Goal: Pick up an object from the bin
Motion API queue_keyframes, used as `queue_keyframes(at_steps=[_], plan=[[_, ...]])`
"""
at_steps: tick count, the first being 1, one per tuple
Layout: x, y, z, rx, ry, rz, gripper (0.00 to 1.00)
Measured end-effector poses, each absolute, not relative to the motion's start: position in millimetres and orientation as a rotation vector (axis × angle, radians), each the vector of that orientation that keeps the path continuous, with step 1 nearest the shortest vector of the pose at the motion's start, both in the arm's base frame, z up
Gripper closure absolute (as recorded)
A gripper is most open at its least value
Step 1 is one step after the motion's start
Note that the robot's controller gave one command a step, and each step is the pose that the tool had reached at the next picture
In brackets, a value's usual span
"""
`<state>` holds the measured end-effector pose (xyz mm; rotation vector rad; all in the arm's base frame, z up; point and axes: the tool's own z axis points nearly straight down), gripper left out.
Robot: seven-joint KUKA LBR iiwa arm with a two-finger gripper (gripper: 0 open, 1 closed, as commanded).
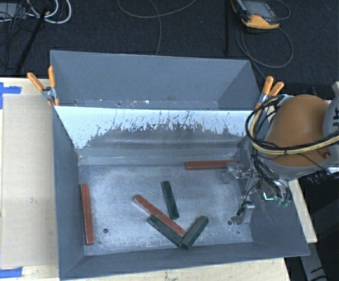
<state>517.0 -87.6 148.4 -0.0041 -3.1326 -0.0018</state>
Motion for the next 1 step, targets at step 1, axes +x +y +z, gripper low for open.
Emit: queue_keyframes(at_steps=[1], plan=[[511.0, -29.0, 65.2, 0.102, -3.131, -0.006, 0.0]])
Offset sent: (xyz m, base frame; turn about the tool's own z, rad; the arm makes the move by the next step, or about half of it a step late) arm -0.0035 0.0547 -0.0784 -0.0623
